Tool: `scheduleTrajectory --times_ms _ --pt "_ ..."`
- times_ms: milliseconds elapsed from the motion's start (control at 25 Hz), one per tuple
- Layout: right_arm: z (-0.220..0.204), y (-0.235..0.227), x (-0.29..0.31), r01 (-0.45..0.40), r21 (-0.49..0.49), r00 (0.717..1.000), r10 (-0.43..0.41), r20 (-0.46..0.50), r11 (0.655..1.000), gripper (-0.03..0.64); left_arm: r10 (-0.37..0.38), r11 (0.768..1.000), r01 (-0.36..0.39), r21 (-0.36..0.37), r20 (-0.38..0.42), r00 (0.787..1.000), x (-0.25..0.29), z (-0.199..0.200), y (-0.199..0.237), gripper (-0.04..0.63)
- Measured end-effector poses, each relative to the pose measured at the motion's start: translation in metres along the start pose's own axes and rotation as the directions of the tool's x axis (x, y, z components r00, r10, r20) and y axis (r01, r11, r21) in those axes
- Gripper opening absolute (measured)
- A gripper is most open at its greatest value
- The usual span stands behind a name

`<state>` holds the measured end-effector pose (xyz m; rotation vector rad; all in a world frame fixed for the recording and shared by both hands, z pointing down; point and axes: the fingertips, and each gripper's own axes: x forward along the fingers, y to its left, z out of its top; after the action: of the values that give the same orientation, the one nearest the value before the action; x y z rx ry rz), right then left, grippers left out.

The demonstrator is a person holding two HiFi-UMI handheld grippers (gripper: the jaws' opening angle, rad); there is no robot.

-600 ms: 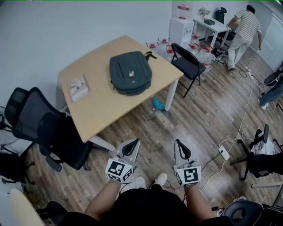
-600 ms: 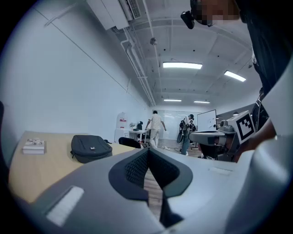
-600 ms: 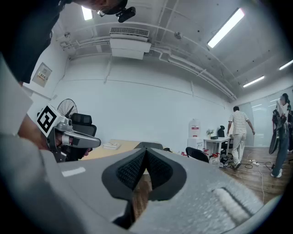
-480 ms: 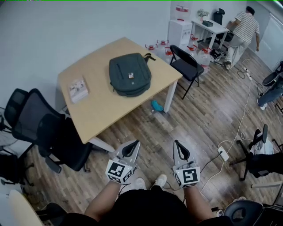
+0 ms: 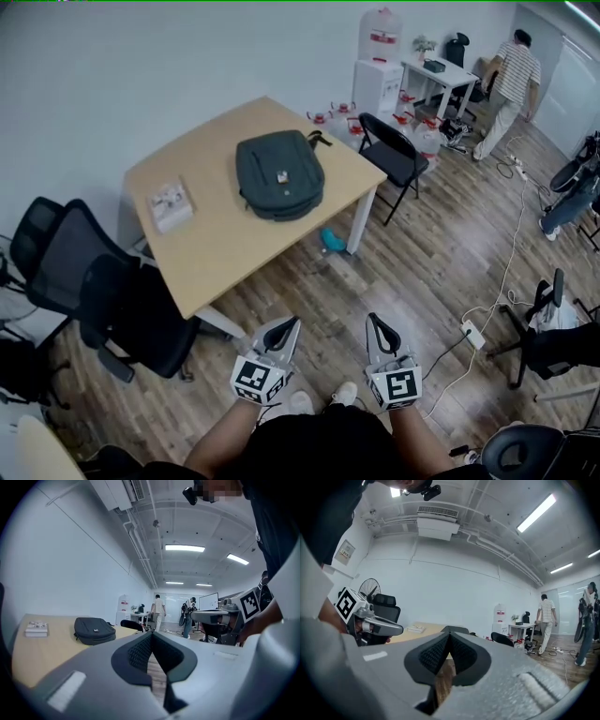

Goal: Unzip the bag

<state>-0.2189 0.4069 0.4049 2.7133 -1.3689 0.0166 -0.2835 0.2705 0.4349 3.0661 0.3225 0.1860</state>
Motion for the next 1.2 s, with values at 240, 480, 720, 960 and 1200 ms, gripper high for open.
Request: scheduleTrajectory --times_ms 240,480,720,960,1200 --pt "-0.004 0.007 0.008 0.018 0.018 1.0 -0.018 -0.019 1.0 0.002 -0.011 1.0 0.011 -0.006 -0.004 1.0 -0.001 -0.008 0.011 0.018" --pt "-0.014 0.0 0.038 -0.038 0.028 0.999 0.039 -0.03 0.999 0.002 0.012 1.0 -0.012 -0.016 -0.018 1.0 0.02 -0.013 0.031 0.018" --pt "-0.012 -0.031 0.089 -0.075 0.028 0.997 0.075 -0.011 0.997 0.003 0.049 0.999 -0.049 -0.015 -0.034 0.998 0.061 -0.008 0.065 0.018" --pt "-0.014 -0.074 0.134 -0.09 0.027 0.996 0.091 -0.011 0.996 0.003 0.061 0.998 -0.061 0.0 -0.024 0.998 0.119 0.003 0.09 0.018" --pt "-0.024 -0.113 0.169 -0.126 0.032 0.991 0.127 -0.031 0.992 0.003 0.088 0.996 -0.087 0.007 -0.032 0.996 0.167 0.007 0.105 0.018"
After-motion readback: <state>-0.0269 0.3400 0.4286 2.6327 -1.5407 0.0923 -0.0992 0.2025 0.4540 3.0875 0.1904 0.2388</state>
